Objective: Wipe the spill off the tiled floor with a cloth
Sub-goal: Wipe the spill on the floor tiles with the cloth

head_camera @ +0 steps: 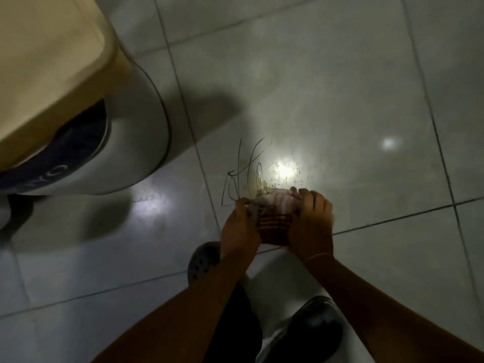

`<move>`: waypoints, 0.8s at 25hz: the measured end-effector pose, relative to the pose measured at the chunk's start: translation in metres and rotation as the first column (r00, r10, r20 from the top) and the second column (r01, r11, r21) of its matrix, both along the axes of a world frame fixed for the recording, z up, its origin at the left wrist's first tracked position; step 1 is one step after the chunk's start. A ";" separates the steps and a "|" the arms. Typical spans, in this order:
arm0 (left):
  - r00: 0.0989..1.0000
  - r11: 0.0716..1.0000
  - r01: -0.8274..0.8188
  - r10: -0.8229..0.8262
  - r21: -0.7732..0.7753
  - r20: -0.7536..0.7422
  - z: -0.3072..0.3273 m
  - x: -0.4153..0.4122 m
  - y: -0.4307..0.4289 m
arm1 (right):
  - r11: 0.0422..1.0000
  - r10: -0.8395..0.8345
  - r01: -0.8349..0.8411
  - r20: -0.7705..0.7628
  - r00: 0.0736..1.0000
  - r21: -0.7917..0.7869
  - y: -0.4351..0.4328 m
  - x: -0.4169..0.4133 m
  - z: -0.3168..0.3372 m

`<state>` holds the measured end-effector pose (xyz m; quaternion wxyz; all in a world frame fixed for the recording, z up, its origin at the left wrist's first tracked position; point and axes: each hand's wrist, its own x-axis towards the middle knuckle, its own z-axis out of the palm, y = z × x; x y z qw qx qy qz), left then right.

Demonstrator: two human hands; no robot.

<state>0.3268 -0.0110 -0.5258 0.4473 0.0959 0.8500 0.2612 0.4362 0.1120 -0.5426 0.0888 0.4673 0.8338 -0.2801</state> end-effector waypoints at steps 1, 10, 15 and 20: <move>0.990 0.997 0.069 -0.072 -0.030 -0.125 -0.006 0.000 -0.013 | 0.981 0.122 -0.132 0.076 0.990 0.144 -0.012 0.004 -0.005; 0.888 0.942 0.223 -0.303 -0.251 -0.347 -0.058 -0.030 -0.077 | 0.931 0.332 -0.347 0.127 0.935 0.117 0.004 -0.018 -0.072; 0.884 0.949 0.224 -0.294 -0.223 -0.363 -0.064 -0.030 -0.082 | 0.931 0.313 -0.332 0.136 0.940 0.151 0.041 -0.063 -0.079; 0.903 0.960 0.216 -0.267 -0.181 -0.336 -0.061 -0.033 -0.083 | 0.910 0.390 -0.407 0.166 0.906 0.085 -0.019 0.022 -0.072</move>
